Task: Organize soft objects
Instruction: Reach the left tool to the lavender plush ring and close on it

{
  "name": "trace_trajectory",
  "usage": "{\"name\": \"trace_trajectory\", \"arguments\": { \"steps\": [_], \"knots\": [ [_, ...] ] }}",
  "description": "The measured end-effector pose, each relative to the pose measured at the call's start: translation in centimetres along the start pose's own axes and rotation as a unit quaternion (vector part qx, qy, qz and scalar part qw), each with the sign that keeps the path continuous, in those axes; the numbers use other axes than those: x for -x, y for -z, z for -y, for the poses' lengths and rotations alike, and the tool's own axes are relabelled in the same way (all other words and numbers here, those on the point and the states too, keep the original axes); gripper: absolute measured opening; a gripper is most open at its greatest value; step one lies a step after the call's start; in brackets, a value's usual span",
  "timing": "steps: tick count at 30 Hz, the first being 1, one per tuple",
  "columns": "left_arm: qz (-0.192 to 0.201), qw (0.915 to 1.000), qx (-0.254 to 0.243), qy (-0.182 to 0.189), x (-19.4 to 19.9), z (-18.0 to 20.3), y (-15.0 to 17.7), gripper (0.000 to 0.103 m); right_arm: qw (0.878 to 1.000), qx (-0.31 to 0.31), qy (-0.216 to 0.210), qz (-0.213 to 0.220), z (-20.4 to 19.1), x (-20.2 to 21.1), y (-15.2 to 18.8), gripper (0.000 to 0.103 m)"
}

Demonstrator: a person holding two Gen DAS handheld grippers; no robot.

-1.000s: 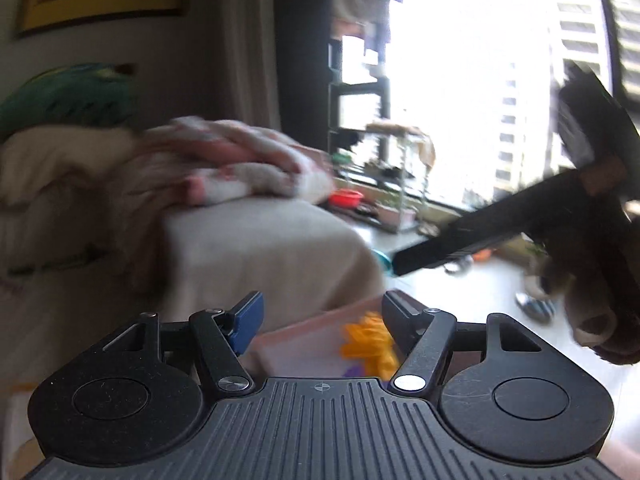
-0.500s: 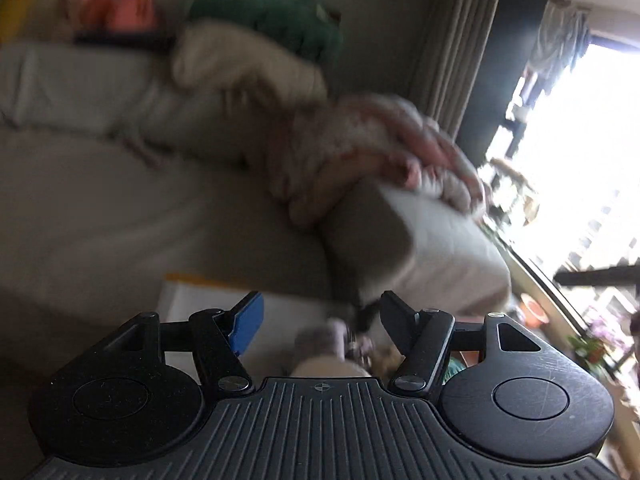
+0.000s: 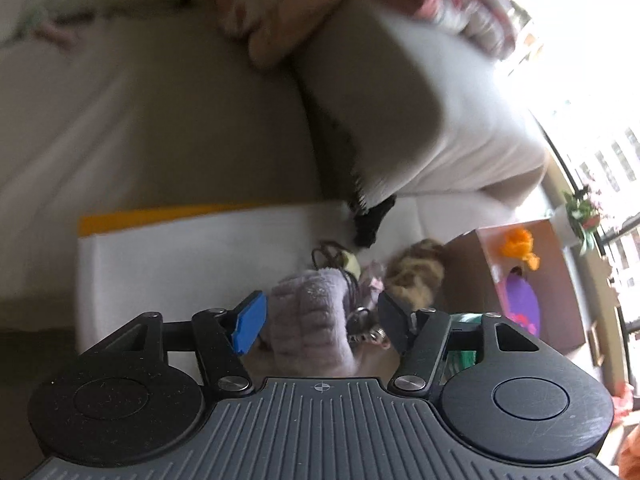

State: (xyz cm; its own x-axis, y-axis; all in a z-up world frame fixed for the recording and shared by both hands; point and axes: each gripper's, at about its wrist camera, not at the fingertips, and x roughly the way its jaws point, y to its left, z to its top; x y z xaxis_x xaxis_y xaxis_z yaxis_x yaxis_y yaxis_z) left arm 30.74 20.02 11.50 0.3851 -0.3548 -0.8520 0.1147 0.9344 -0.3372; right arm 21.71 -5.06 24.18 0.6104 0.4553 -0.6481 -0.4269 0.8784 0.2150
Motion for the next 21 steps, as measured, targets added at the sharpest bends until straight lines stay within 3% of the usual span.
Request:
{"name": "trace_trajectory", "arguments": {
  "steps": [2,6,7,8,13,17,21],
  "knots": [
    [-0.036,0.9992,0.012,0.010,-2.2,-0.6,-0.6,0.065,1.000,0.009,0.005,-0.014,0.9,-0.7,1.2,0.065],
    [-0.063,0.9974,0.027,0.025,-4.9,-1.2,-1.2,0.063,0.999,0.023,0.016,-0.028,2.6,-1.9,2.5,0.065],
    [-0.064,0.9966,0.037,0.035,-5.3,-1.3,-1.2,0.061,0.999,0.030,0.021,-0.029,2.7,-2.2,2.7,0.065],
    [-0.062,0.9961,0.046,0.043,-5.4,-1.7,-1.2,0.051,0.999,0.036,0.028,-0.030,2.7,-2.6,2.9,0.065],
    [-0.015,0.9943,0.077,0.073,-2.4,-4.3,0.1,0.035,0.997,0.049,0.030,-0.055,2.6,-4.4,4.0,0.065],
    [0.031,0.9954,0.086,0.029,0.4,-7.3,2.2,0.030,0.995,0.046,0.033,-0.086,2.1,-6.8,4.4,0.065],
    [0.047,0.9935,0.103,0.000,1.8,-10.1,4.7,0.019,0.991,0.042,0.024,-0.121,0.8,-9.7,4.2,0.065]
  ]
}}
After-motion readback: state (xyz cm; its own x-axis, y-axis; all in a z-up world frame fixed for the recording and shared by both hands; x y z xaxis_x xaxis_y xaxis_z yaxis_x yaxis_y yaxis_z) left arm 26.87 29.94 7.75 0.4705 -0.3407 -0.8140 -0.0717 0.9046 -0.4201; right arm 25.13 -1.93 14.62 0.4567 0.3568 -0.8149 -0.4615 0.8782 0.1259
